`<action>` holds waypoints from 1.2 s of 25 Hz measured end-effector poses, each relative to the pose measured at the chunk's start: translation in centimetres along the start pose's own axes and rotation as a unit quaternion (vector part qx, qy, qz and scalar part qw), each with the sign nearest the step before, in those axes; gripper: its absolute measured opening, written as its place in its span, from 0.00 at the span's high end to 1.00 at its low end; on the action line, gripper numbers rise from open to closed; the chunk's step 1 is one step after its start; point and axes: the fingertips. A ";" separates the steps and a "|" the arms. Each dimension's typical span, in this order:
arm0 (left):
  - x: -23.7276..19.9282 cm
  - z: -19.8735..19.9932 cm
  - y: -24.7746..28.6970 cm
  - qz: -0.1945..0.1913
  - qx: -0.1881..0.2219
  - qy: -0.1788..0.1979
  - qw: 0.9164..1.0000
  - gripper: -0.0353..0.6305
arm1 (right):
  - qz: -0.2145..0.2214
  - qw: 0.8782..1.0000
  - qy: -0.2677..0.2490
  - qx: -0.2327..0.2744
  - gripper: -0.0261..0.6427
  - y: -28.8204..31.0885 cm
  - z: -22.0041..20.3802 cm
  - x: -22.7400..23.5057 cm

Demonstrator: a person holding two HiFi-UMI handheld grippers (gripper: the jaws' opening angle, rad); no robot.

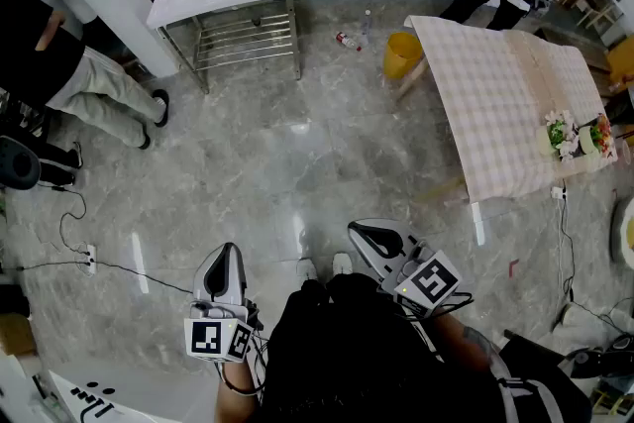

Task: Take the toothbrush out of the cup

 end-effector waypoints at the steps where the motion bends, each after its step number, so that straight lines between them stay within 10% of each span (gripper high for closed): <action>1: 0.1 -0.2 -0.2 -0.001 -0.001 -0.001 1.000 0.93 | 0.004 1.000 0.000 0.000 0.95 -0.1 0.0 -0.4; 30: 1.7 0.6 6.4 0.022 0.015 0.013 1.000 0.93 | 0.051 0.998 -0.011 0.025 0.94 2.1 0.9 5.8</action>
Point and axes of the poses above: the fingertips, and each gripper's own axes: y forward along the fingers, x to its right, z out of its top, and after that the axes turned 5 degrees about x, right-handed
